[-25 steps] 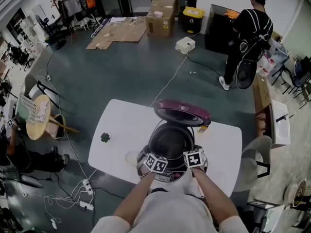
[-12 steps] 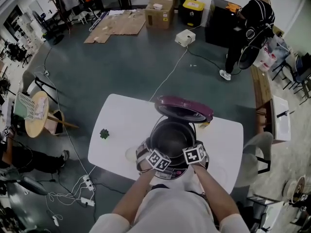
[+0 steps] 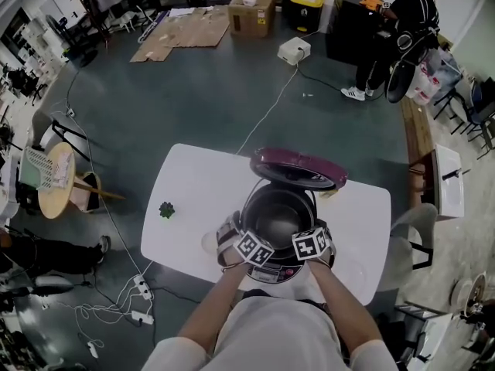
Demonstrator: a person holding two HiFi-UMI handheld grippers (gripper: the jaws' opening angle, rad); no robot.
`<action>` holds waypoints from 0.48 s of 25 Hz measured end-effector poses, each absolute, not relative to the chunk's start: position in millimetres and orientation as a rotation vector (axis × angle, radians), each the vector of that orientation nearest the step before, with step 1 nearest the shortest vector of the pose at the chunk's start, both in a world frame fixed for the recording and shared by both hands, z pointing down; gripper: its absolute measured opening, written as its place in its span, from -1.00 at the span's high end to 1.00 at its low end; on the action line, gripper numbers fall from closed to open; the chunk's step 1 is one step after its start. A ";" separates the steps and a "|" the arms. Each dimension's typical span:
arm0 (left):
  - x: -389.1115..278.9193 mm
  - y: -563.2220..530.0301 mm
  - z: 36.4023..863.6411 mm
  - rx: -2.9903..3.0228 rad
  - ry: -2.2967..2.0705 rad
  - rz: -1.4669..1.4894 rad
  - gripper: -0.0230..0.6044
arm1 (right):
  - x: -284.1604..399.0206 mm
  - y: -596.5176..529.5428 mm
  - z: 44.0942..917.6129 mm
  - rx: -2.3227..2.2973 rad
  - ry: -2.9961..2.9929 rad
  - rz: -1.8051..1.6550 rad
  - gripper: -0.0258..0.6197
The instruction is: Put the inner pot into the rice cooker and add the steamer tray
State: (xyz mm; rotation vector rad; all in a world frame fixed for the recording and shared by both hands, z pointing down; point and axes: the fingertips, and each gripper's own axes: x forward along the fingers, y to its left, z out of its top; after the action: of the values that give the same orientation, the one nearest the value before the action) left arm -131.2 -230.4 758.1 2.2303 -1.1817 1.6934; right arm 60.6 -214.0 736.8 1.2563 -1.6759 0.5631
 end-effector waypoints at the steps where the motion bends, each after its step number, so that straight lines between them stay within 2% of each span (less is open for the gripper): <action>1: -131.9 -232.4 757.5 2.232 -1.186 1.702 -0.45 | 60.8 -215.1 736.1 1.264 -1.669 0.552 0.48; 8: -133.6 -231.3 762.3 2.234 -1.097 1.611 -0.47 | 62.9 -214.9 740.8 1.286 -1.655 0.560 0.49; 12: -133.0 -232.5 763.8 2.241 -1.047 1.594 -0.49 | 66.2 -215.1 739.3 1.310 -1.638 0.520 0.42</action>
State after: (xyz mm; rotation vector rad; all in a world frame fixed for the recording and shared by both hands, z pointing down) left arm -133.0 -232.5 763.8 2.2409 -1.0469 1.5939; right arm 66.2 -215.1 739.3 1.3102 -1.6381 0.5200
